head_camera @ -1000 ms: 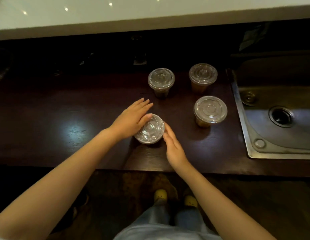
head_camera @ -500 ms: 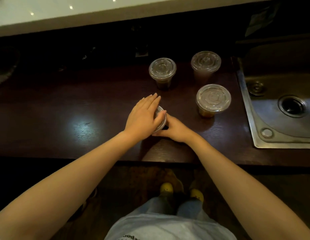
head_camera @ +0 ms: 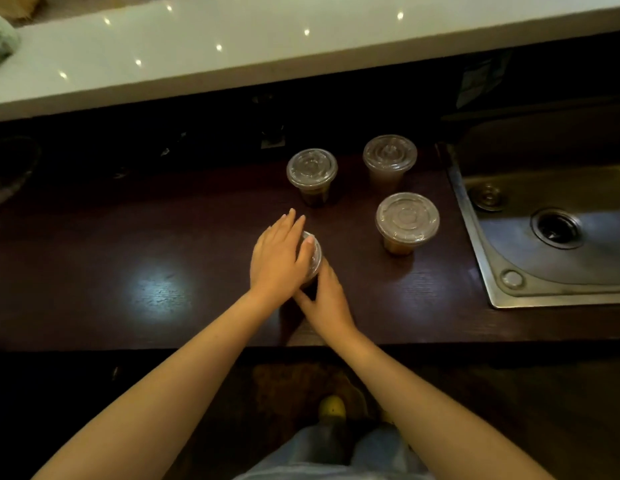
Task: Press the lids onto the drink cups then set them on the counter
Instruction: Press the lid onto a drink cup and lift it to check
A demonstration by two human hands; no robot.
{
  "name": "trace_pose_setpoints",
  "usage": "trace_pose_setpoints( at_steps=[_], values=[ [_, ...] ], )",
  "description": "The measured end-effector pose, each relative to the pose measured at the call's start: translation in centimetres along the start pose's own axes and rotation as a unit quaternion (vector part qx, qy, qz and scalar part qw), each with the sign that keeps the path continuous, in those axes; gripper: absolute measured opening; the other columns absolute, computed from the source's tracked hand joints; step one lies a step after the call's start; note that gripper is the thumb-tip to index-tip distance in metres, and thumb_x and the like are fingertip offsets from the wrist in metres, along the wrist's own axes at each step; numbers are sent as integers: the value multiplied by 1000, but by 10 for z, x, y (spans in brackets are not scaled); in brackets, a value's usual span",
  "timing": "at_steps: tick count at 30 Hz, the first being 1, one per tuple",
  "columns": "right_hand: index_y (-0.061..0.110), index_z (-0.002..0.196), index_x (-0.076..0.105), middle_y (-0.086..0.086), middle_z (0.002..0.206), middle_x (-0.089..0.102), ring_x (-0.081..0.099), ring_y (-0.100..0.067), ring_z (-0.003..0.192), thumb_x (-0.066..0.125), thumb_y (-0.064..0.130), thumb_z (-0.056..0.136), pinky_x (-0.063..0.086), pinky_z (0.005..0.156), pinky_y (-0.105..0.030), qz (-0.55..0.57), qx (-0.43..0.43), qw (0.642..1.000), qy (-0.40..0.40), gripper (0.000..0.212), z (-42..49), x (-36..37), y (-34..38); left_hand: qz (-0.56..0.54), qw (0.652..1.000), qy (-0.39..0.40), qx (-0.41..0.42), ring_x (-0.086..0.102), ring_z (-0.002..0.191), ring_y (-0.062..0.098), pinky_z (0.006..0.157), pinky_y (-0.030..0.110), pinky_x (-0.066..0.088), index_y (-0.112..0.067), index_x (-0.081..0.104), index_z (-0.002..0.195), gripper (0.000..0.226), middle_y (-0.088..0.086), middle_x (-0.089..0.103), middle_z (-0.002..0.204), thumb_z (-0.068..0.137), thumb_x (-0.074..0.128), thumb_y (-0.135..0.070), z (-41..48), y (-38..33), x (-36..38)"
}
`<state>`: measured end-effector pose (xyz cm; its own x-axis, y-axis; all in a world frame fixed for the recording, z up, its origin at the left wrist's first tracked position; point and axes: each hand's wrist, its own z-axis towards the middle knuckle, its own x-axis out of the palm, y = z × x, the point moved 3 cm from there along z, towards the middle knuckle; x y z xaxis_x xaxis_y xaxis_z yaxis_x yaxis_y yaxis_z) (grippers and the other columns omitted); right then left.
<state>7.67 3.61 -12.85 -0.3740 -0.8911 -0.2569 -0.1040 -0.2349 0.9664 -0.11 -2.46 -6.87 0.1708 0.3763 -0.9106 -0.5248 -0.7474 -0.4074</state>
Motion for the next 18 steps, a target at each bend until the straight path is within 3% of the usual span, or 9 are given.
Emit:
trace_pose_setpoints(
  at_steps=[4, 7, 10, 12, 14, 18],
  values=[
    [19, 139, 35, 7, 136, 45, 43, -7, 127, 72, 18, 78, 38, 106, -22, 37, 5, 997, 68, 71, 5, -18, -4, -8, 988, 63, 141, 26, 140, 12, 116, 37, 22, -18, 43, 138, 56, 2, 37, 148, 92, 25, -45, 4, 7, -9],
    [21, 139, 35, 11, 133, 47, 44, -5, 126, 76, 17, 75, 37, 108, -24, 56, 8, 983, 175, 75, 20, -23, -4, 22, 973, 101, 206, 19, 141, 8, 117, 34, 11, -21, 41, 138, 57, -1, 35, 149, 92, 21, -46, 4, 9, -11],
    [23, 126, 44, 6, 123, 55, 52, -8, 116, 81, 19, 68, 44, 98, -26, 49, 15, 992, 111, 69, 24, -16, -4, 46, 988, 66, 129, 14, 143, 10, 117, 37, 6, -23, 33, 142, 58, -2, 28, 153, 92, 20, -49, 6, 9, -10],
    [19, 128, 41, 4, 124, 50, 47, -8, 117, 82, 21, 66, 43, 96, -25, 43, 19, 998, 37, 74, 18, -5, -2, 56, 996, 47, 57, 11, 144, 12, 118, 38, 6, -21, 27, 145, 56, 0, 22, 156, 95, 28, -46, 5, 8, -6],
    [13, 133, 37, -1, 128, 45, 41, -10, 120, 81, 21, 67, 40, 99, -25, 30, 4, 1000, -8, 80, 11, 5, -1, 69, 996, 45, 36, 11, 145, 14, 118, 38, 8, -18, 25, 145, 57, 1, 19, 156, 95, 32, -43, 5, 7, -2],
    [14, 137, 34, -4, 135, 42, 38, -13, 126, 79, 23, 70, 36, 106, -29, -2, -7, 999, 42, 81, 12, -1, -5, 62, 996, 31, 62, 21, 142, 16, 117, 36, 18, -15, 32, 143, 63, 4, 27, 154, 90, 32, -48, 5, 8, -2]
  ],
)
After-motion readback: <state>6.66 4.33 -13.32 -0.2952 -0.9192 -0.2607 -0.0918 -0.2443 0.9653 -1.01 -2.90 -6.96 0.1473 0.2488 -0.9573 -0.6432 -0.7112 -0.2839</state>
